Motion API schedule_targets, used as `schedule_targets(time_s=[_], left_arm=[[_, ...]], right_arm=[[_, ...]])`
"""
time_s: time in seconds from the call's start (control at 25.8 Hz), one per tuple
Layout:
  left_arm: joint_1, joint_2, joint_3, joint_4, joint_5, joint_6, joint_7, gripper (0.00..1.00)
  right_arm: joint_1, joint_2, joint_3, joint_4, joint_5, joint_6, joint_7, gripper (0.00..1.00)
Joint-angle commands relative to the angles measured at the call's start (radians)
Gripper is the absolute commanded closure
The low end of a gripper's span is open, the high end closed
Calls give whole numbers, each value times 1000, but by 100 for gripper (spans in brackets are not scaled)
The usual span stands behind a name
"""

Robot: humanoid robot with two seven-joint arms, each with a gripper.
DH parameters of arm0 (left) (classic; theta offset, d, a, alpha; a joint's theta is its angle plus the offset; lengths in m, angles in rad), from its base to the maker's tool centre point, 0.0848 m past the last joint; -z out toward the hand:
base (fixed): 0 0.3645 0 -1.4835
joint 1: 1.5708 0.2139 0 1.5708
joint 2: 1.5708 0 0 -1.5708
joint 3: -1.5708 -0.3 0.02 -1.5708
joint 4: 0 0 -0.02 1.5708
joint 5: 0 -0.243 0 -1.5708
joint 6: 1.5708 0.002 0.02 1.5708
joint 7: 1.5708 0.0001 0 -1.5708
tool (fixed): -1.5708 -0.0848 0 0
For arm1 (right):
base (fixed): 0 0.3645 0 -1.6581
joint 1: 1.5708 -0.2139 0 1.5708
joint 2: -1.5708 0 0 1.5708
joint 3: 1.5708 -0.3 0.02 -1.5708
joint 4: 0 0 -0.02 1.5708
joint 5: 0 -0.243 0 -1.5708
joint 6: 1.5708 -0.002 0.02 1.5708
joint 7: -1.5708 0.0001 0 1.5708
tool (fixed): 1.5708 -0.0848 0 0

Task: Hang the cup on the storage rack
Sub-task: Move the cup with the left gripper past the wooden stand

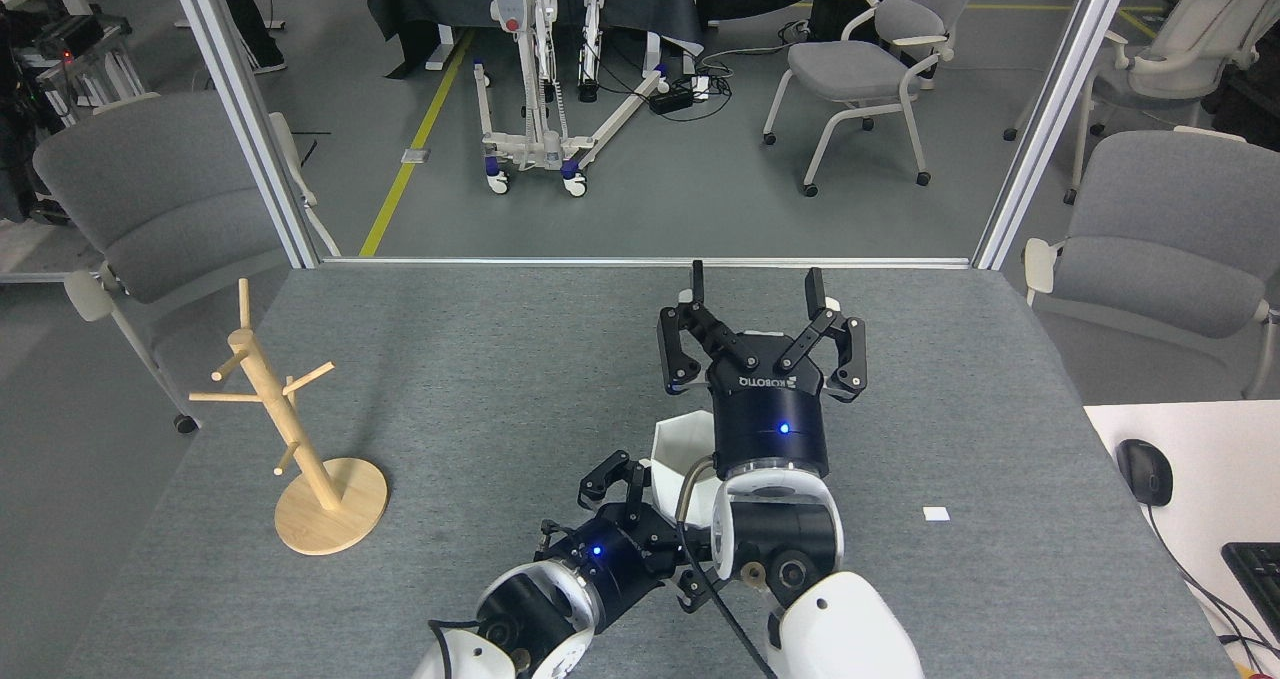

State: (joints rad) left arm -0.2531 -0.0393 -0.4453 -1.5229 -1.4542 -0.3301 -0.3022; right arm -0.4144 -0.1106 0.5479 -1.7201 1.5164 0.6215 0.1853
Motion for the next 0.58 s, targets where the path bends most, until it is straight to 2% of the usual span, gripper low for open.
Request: schedule_targets(time_s=[0.0, 0.15, 0.23, 0.35, 0.43, 0.54], left_arm=[[118, 59, 40, -120, -2, 2, 1, 100], [255, 98, 145, -206, -3, 2, 25, 100], [293, 98, 221, -206, -8, 2, 54, 100], [318, 117, 341, -206, -8, -1, 100, 100], [333, 128, 404, -206, -8, -4, 129, 100], [365, 162, 494, -206, -8, -7, 153, 100]], right_arm=[[0, -44, -92, 46, -87, -52, -121, 1], [5, -73, -296, 80, -130, -269, -145, 1], [46, -92, -427, 105, -165, -439, -147, 1], [117, -138, -562, 140, -203, -634, -199, 2], [177, -162, -609, 160, -205, -695, -267, 2], [266, -167, -674, 168, -205, -729, -328, 2]])
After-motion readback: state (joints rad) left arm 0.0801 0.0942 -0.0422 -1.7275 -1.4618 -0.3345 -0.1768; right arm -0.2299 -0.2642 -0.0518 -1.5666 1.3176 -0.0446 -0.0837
